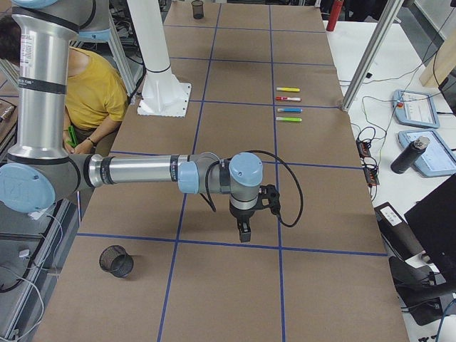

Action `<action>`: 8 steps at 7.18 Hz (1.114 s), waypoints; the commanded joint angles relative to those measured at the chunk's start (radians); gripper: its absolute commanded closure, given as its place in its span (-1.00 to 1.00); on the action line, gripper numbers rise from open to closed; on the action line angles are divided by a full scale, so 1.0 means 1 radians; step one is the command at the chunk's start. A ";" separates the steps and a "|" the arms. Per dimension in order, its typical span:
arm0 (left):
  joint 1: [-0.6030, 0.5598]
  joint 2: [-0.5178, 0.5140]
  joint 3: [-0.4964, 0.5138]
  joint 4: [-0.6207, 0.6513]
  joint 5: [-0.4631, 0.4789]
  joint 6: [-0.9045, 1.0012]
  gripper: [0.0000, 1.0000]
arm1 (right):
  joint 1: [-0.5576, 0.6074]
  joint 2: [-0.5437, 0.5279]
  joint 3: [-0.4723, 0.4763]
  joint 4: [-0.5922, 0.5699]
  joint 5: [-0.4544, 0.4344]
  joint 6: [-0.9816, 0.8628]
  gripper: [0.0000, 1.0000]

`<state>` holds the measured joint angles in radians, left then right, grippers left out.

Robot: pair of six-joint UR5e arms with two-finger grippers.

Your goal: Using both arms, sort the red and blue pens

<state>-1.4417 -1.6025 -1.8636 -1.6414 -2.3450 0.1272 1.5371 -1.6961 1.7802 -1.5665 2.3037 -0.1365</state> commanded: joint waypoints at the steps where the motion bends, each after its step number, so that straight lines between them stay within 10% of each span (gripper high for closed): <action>1: 0.075 -0.159 0.041 -0.023 0.003 -0.003 -1.00 | 0.000 0.048 -0.015 0.078 0.000 0.003 -1.00; 5: 0.298 -0.417 0.122 -0.089 0.007 -0.635 -1.00 | -0.006 0.136 -0.033 0.080 0.003 0.169 -1.00; 8: 0.517 -0.549 0.227 -0.218 0.129 -0.704 -1.00 | -0.052 0.161 -0.044 0.080 0.009 0.170 -1.00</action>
<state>-1.0228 -2.1028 -1.6760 -1.8130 -2.2718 -0.5418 1.4985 -1.5437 1.7423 -1.4864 2.3115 0.0332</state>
